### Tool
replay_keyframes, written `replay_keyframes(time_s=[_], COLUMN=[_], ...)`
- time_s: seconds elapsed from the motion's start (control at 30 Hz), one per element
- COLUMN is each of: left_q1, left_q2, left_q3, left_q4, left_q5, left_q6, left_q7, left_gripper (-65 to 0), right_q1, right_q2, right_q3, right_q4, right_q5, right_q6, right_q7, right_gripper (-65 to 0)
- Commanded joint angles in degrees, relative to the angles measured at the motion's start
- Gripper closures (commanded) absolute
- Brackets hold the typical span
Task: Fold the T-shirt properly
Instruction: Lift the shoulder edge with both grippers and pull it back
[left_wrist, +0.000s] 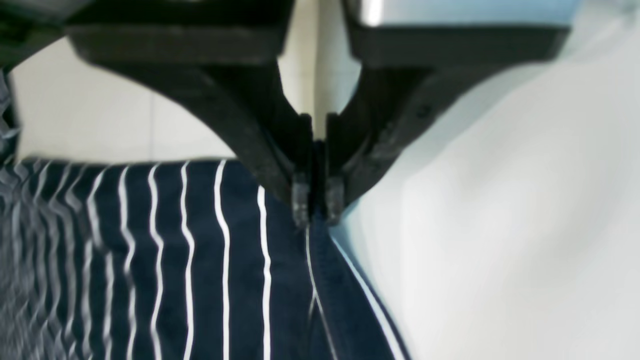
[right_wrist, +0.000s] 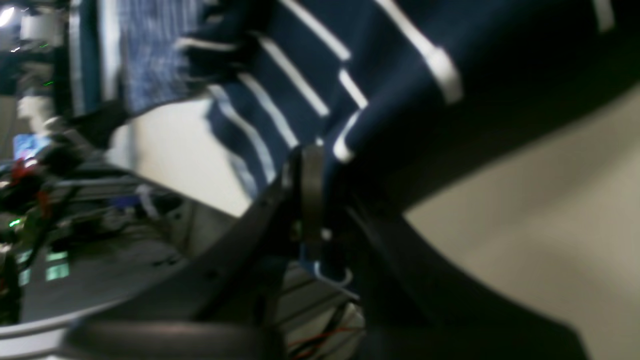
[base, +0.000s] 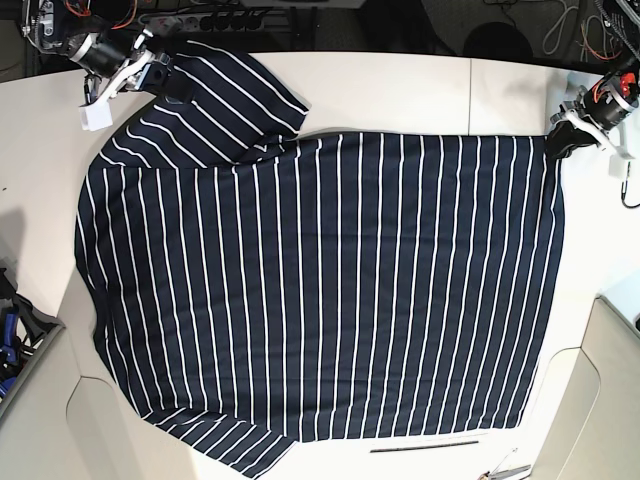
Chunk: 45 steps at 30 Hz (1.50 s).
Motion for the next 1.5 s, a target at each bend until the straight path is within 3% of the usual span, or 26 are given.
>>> replay_keyframes(time_s=[0.0,0.3,0.53,0.63,0.93,1.07,1.23,1.47], left_q1=[-0.07,-2.03,-6.78,-8.92,-15.58,-19.02,-23.80,-30.99], left_q2=[-1.60,-5.20,-5.03,-5.03,-5.01,-5.01,-5.01,-5.01], left_q3=[-0.85,-1.40,-1.38,-1.38,-0.09,2.97,8.00,12.79], left_q4=[1.51,6.16,6.14,6.14,4.11,3.10,-1.07,-8.63], left_q5=[-0.04,0.46,1.33,5.11,10.29,13.86,21.18,24.55], left_q6=[-0.01,-0.01,-0.01,-0.01,-0.01,-0.01,3.34,3.56], left_q7=[0.17,-1.55,-1.60,-3.85,-7.98,-9.05,-14.49,-17.66], left_gripper=[0.0,0.0,0.0,0.0,0.0,0.0,0.0,0.0], right_q1=[-0.04,4.83,11.47,15.37,29.42,35.71,42.86,50.51], right_q2=[0.50,0.50,0.50,0.52,0.55,0.57,0.55,0.57], right_q3=[1.05,5.49,5.46,5.46,5.42,5.42,5.42,5.14], right_q4=[2.10,8.92,8.87,7.76,-3.06,-8.02,-16.46,-28.65], right_q5=[2.29,1.46,-0.96,-2.78,-3.39,-5.81,-7.32,-11.47], right_q6=[0.83,0.83,0.81,0.79,0.81,0.81,0.81,0.90], right_q7=[0.57,0.46,0.48,0.52,0.63,0.63,0.66,2.99], right_gripper=[0.0,0.0,0.0,0.0,0.0,0.0,0.0,0.0])
